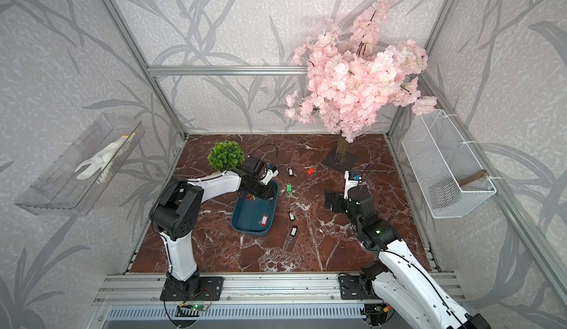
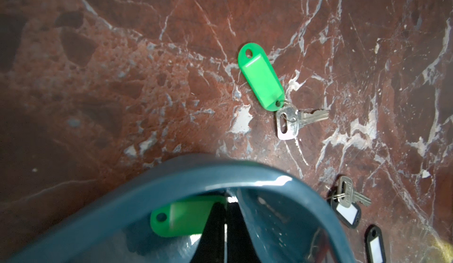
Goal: Take the keys out of the storage box
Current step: Pick up the key from the storage box.
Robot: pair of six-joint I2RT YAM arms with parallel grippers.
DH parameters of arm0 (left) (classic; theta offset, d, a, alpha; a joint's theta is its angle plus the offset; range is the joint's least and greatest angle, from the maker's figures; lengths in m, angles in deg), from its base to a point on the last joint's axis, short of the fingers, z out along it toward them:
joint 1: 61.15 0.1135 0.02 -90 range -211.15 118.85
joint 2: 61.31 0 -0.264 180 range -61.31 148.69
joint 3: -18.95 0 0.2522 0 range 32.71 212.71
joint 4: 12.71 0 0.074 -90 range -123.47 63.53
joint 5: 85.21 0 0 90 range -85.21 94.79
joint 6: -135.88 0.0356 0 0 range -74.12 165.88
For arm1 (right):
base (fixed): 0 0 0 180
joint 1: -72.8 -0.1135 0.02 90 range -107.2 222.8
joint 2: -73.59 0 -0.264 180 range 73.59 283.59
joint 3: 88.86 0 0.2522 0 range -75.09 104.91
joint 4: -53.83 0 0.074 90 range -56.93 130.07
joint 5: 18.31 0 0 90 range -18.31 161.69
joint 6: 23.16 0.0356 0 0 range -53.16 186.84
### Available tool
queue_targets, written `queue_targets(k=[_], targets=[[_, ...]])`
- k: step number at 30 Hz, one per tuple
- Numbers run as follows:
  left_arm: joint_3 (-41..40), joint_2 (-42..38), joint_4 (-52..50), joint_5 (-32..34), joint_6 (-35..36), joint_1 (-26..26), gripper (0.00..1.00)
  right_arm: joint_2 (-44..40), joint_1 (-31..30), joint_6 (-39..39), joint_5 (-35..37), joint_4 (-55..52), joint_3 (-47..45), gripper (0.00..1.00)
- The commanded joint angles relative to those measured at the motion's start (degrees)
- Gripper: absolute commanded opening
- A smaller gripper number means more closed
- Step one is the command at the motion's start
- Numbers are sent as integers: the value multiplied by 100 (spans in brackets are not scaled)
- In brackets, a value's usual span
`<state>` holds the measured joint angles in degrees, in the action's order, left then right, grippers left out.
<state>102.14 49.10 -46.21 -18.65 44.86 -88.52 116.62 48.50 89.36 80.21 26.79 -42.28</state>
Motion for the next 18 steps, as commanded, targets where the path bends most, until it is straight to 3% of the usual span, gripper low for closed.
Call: queue_targets(k=[1,18], targets=[[7,-134,-69,126,42,-40,3,-73,27,33,36,71,-74,99],[-548,-2178,-496,1110,-310,-325,0,-136,43,-67,125,132,-74,99]])
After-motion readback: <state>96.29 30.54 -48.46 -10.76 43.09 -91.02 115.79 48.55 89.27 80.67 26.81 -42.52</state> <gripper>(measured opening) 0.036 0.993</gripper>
